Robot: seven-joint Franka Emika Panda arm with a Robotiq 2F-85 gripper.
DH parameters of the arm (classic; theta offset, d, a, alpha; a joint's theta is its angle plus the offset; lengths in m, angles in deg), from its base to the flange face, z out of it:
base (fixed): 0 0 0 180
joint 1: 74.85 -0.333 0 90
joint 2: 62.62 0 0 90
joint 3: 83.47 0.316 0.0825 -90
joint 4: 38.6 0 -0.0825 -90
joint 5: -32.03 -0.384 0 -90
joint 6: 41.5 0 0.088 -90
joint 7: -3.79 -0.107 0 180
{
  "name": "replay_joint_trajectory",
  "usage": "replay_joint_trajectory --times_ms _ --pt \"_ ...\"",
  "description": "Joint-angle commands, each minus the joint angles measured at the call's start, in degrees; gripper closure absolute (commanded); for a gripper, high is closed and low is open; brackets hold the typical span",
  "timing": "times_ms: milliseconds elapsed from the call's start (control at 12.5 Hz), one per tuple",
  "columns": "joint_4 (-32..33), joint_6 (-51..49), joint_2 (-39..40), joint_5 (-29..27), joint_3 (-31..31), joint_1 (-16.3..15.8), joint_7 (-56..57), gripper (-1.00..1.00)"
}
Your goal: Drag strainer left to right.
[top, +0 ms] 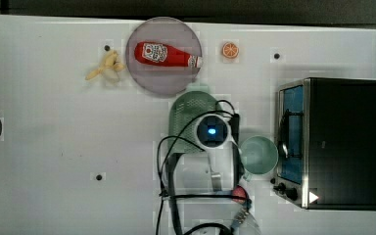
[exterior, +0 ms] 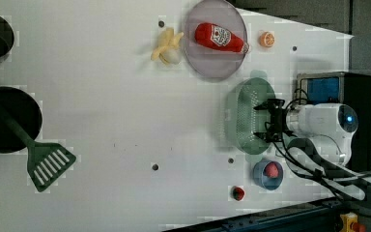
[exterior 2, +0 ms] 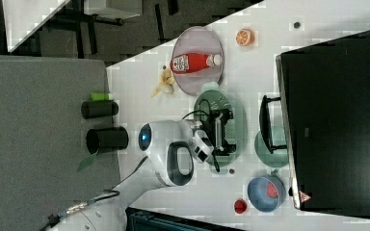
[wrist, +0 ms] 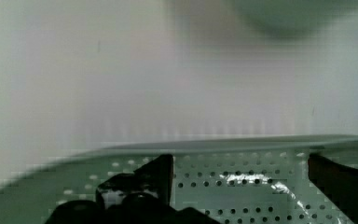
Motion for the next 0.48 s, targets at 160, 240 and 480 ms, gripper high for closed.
replay_joint_trajectory --times_ms 160,240,480 --pt "-0.45 0.49 0.12 0.34 -1.17 0.59 7.24 -1.00" --pt "-0.44 0.76 0.17 0.34 -1.71 0.60 8.75 -1.00" --pt "-0.14 0.78 -1.47 0.32 -0.60 0.62 18.13 -1.00"
